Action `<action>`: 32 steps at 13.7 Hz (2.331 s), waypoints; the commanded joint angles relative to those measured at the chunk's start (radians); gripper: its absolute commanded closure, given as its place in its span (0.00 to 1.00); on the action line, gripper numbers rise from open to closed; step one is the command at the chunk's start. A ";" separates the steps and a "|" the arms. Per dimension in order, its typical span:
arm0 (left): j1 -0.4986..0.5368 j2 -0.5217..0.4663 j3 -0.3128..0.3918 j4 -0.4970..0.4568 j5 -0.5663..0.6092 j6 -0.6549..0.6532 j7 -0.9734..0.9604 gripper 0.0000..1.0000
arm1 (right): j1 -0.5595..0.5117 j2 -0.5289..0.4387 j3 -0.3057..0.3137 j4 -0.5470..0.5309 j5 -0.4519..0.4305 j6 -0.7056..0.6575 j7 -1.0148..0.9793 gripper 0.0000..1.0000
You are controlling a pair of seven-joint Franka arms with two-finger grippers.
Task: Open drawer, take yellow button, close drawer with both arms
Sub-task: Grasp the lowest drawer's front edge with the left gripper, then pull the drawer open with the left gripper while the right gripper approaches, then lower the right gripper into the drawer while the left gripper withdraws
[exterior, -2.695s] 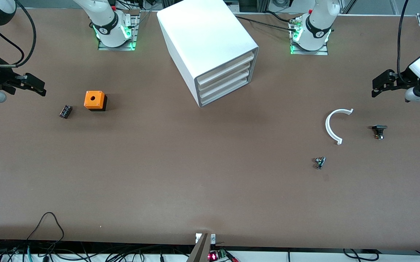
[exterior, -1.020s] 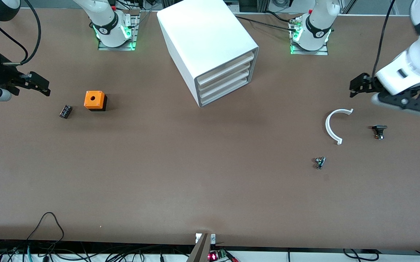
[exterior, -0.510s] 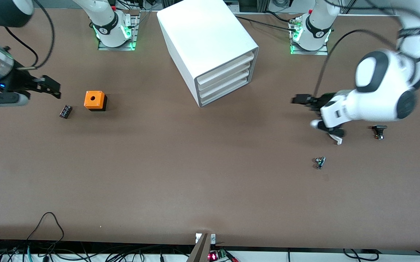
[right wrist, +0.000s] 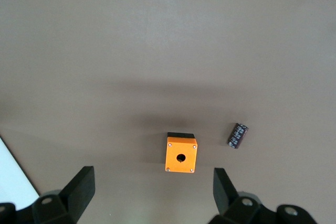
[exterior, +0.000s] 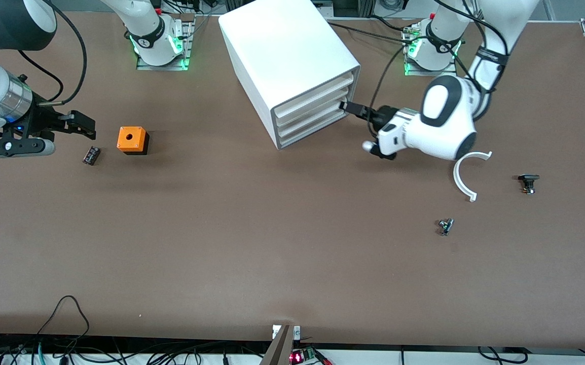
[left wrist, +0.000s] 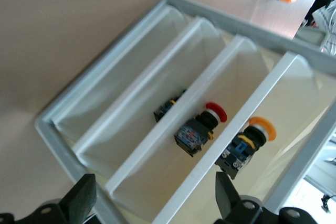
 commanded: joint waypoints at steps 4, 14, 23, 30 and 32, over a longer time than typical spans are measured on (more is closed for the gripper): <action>0.017 -0.049 -0.089 -0.093 -0.058 0.016 0.019 0.04 | -0.002 0.003 -0.003 0.020 0.020 -0.027 -0.010 0.00; 0.099 -0.042 -0.059 -0.068 -0.043 0.255 0.018 1.00 | -0.002 0.020 -0.008 0.020 0.102 -0.026 -0.022 0.00; 0.104 -0.047 0.000 0.032 0.113 0.423 0.016 0.00 | 0.241 0.159 0.005 0.151 0.105 -0.007 -0.072 0.00; 0.124 -0.148 0.185 0.270 0.429 0.292 0.012 0.00 | 0.447 0.437 0.040 0.475 0.304 0.039 -0.408 0.00; 0.132 -0.148 0.227 0.418 0.590 0.088 0.010 0.00 | 0.523 0.506 0.040 0.548 0.306 0.077 -0.492 0.00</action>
